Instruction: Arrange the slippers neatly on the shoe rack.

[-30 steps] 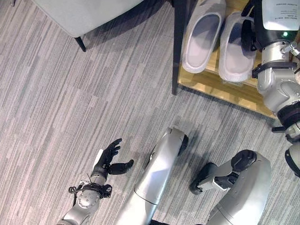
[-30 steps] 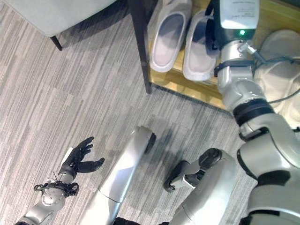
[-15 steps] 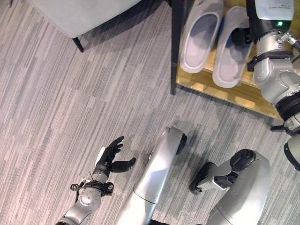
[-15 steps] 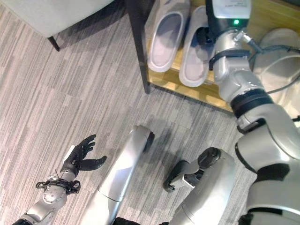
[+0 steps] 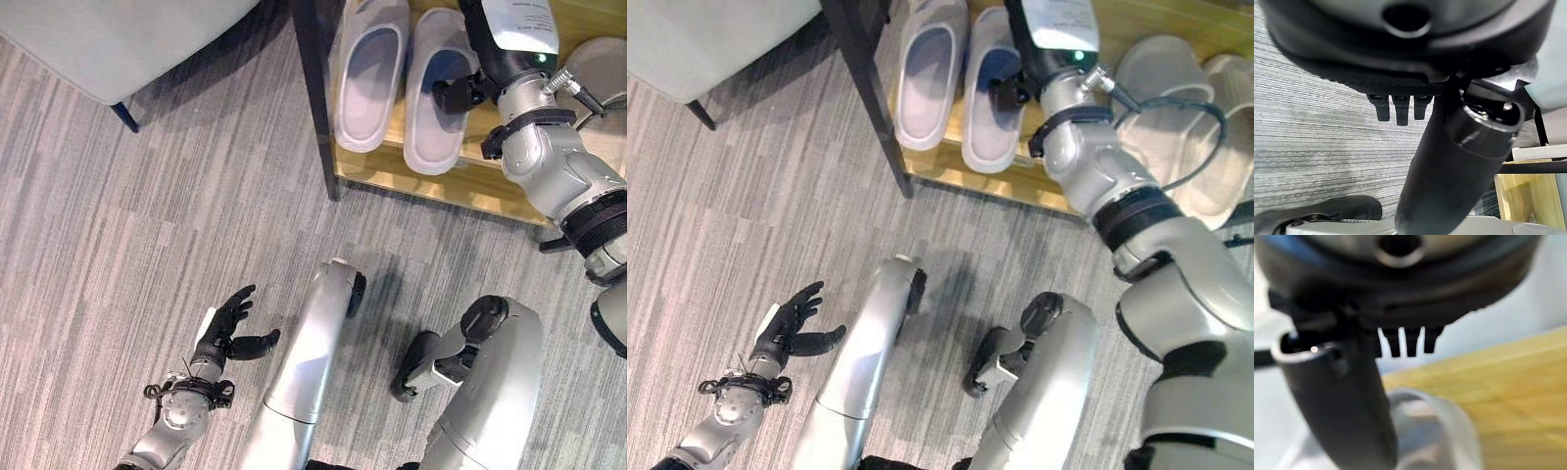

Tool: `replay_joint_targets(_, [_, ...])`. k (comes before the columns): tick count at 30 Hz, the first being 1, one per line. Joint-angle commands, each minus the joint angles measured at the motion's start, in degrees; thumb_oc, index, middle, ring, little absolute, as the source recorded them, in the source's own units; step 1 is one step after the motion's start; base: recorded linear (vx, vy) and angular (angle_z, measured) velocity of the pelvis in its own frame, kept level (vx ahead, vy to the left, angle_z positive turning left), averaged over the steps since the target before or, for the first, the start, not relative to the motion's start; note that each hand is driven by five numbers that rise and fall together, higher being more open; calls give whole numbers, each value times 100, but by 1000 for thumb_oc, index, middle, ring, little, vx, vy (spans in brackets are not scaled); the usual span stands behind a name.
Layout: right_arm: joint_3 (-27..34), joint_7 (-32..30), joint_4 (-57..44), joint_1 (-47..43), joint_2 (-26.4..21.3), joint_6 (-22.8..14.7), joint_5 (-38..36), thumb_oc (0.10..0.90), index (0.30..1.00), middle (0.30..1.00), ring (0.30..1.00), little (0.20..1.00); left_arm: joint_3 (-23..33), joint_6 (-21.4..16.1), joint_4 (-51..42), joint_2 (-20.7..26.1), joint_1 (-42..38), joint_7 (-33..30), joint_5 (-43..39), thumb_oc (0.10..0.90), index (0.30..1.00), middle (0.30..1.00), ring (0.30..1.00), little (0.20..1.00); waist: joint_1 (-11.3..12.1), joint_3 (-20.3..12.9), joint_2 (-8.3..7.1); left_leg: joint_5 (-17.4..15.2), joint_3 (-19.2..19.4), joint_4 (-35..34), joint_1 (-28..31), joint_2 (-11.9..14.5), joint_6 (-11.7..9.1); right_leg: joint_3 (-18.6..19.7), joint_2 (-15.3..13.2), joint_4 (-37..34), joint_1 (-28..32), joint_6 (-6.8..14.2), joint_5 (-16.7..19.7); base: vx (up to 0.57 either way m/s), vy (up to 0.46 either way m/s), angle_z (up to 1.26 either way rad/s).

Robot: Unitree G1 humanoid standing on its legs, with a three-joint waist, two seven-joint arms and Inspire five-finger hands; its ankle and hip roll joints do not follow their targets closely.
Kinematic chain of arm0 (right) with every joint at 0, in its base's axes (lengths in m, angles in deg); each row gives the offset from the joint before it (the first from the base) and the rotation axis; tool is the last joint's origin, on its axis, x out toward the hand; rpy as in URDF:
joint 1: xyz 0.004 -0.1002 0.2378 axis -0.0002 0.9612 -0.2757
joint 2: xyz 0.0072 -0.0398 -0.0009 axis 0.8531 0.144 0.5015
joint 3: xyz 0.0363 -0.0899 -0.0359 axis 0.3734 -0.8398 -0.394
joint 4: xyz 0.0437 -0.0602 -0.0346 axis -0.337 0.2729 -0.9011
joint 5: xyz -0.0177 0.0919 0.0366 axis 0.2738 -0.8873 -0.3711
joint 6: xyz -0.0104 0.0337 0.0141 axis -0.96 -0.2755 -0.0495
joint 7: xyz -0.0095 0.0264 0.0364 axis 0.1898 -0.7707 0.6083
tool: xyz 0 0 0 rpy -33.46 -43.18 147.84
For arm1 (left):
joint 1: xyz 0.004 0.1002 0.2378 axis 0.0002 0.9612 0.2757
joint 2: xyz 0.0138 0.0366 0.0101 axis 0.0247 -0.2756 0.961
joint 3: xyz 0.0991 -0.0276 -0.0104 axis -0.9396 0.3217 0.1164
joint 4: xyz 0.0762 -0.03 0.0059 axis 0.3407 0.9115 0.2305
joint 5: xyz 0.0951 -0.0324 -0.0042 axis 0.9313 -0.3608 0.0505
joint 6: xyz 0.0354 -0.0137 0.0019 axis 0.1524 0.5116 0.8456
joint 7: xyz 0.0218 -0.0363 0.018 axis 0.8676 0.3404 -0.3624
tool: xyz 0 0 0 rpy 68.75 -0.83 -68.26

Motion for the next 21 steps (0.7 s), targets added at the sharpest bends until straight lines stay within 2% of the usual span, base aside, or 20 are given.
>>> replay_joint_targets(1, [480, -481, -1138, -235, -445, -352, 21, 800, 900, 900, 900, 900, 312, -130, -564, 161, 588, -24, -7, 800, 900, 900, 900, 900, 212, -198, -215, -535, 40, -372, -113, 457, -100, 129, 240, 324, -51, -616, 8, -16, 36, -5])
replay_joint_targets(4, [813, -551, -1804, 66, -589, -383, 162, 800, 900, 900, 900, 900, 412, -117, -566, 99, 663, -29, 49, 800, 900, 900, 900, 900, 181, -198, -222, -571, 84, -304, -113, 515, -64, 138, 305, 326, -109, -573, 12, -9, 42, -17])
replay_joint_targets(7, [1168, -591, -2351, 387, -687, -401, 189, 800, 900, 900, 900, 900, 485, -104, -599, 21, 710, -51, 66, 800, 900, 900, 900, 900, 109, -198, -164, -586, 75, -216, -113, 555, -23, 94, 348, 299, -109, -531, 15, -7, 64, -23])
replay_joint_targets(10, [1894, -714, -2878, 1099, -619, -393, 179, 800, 900, 900, 900, 900, 545, -86, -649, -34, 778, -59, 80, 800, 900, 900, 900, 900, 38, -198, -122, -604, 70, -148, -113, 579, 20, 61, 399, 270, -109, -494, 11, -12, 56, -17])
replay_joint_targets(12, [2427, -860, -3114, 1649, -347, -442, 107, 800, 900, 900, 900, 900, 526, -78, -644, -108, 783, -87, 88, 800, 900, 900, 900, 900, -42, -198, -75, -613, 99, -111, -113, 606, 61, 54, 443, 251, -109, -462, 18, -11, 47, -17])
replay_joint_targets(16, [3300, -1021, -3345, 2643, 540, -632, -303, 800, 900, 900, 900, 900, 423, -90, -624, -108, 684, -152, 129, 800, 900, 900, 900, 900, -112, -198, 19, -576, 176, -82, -113, 655, 141, 26, 536, 203, -109, -415, 17, -16, 60, -17])
replay_joint_targets(17, [3373, -998, -3347, 2762, 711, -649, -390, 800, 900, 900, 900, 900, 394, -92, -628, -117, 650, -153, 133, 800, 900, 900, 900, 900, -133, -198, 52, -570, 182, -83, -113, 656, 151, 19, 549, 185, -109, -406, 18, -15, 35, -16])
replay_joint_targets(19, [3411, -987, -3371, 2797, 717, -644, -388, 800, 900, 900, 900, 900, 390, -94, -623, -97, 647, -154, 132, 800, 900, 900, 900, 900, -117, -198, 40, -569, 181, -80, -113, 658, 153, 18, 552, 186, -109, -405, 22, -12, 27, -19])
replay_joint_targets(20, [3559, -988, -3310, 3031, 1032, -709, -598, 800, 900, 900, 900, 900, 351, -109, -652, -86, 609, -166, 135, 800, 900, 900, 900, 900, -134, -198, 105, -554, 189, -77, -113, 681, 180, 6, 575, 162, -109, -390, 28, -29, 47, -12])
replay_joint_targets(21, [3557, -916, -3255, 3083, 1124, -707, -706, 800, 900, 900, 900, 900, 322, -117, -660, -73, 596, -157, 138, 800, 900, 900, 900, 900, -140, -198, 129, -556, 197, -75, -113, 689, 184, 10, 579, 151, -109, -381, 37, -48, 56, -5])
